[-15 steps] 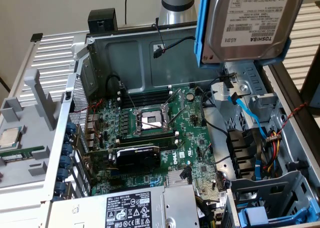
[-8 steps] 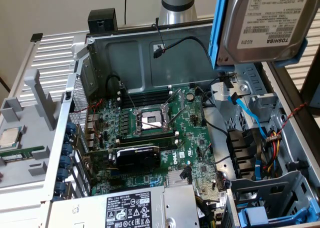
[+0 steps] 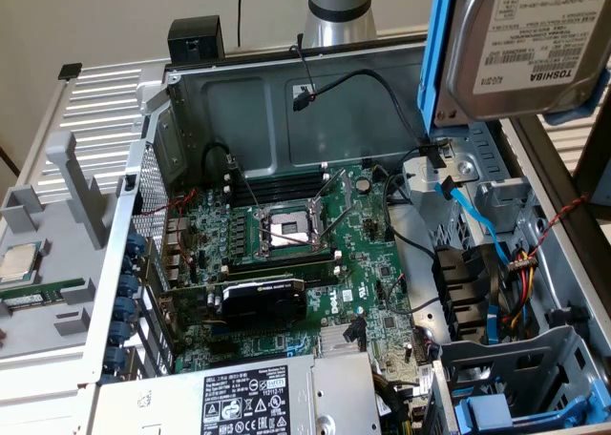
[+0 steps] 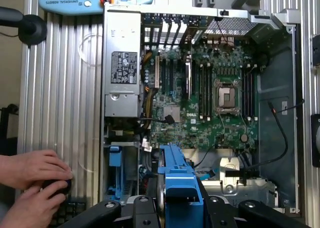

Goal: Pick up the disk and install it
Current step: 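Pick up the disk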

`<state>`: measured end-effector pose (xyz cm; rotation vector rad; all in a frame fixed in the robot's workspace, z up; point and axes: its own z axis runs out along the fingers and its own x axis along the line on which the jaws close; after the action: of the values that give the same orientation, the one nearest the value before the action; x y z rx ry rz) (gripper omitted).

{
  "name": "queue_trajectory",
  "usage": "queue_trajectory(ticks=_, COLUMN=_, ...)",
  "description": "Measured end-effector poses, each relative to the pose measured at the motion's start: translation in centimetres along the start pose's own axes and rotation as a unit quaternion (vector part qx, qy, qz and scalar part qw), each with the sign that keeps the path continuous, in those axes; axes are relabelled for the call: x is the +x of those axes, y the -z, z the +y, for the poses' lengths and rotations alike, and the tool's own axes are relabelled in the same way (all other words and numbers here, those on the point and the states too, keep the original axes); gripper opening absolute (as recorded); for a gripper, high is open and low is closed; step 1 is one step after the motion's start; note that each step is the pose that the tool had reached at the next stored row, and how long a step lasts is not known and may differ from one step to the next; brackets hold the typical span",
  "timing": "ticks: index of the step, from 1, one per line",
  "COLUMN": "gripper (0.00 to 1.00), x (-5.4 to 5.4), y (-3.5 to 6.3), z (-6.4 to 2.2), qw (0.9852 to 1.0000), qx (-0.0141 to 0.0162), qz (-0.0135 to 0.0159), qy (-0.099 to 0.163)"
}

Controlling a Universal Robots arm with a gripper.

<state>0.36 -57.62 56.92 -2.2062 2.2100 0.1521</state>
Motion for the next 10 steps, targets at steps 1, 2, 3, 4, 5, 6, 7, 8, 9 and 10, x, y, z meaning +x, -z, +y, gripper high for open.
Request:
queue_trajectory(ticks=1, gripper=0.37, x=0.1, y=0.01, z=-0.01, qw=1.0000, qx=0.0001, qz=0.0000, qy=-0.001)
queue_trajectory(ticks=2, gripper=0.37, x=0.3, y=0.02, z=-0.01, qw=1.0000, qx=0.0002, qz=0.0000, qy=-0.001)
queue_trajectory(ticks=3, gripper=0.37, x=0.4, y=0.04, z=-0.02, qw=1.0000, qx=0.0002, qz=0.0000, qy=-0.001)
queue_trajectory(ticks=4, gripper=0.37, x=0.6, y=0.04, z=-0.03, qw=1.0000, qx=0.0002, qz=-0.0001, qy=-0.002)
queue_trajectory(ticks=5, gripper=0.37, x=0.8, y=0.06, z=-0.05, qw=1.0000, qx=0.0002, qz=-0.0001, qy=-0.002)
queue_trajectory(ticks=6, gripper=0.37, x=1.0, y=0.07, z=-0.05, qw=1.0000, qx=0.0003, qz=-0.0001, qy=-0.002)
queue_trajectory(ticks=7, gripper=0.37, x=1.1, y=0.09, z=-0.08, qw=1.0000, qx=0.0003, qz=-0.0001, qy=-0.003)
queue_trajectory(ticks=8, gripper=0.37, x=1.2, y=0.10, z=-0.13, qw=1.0000, qx=0.0003, qz=-0.0001, qy=-0.003)
queue_trajectory(ticks=9, gripper=0.37, x=1.3, y=0.12, z=-0.21, qw=1.0000, qx=0.0003, qz=-0.0001, qy=-0.003)
queue_trajectory(ticks=10, gripper=0.37, x=1.4, y=0.13, z=-0.32, qw=1.0000, qx=0.0003, qz=-0.0001, qy=-0.003)
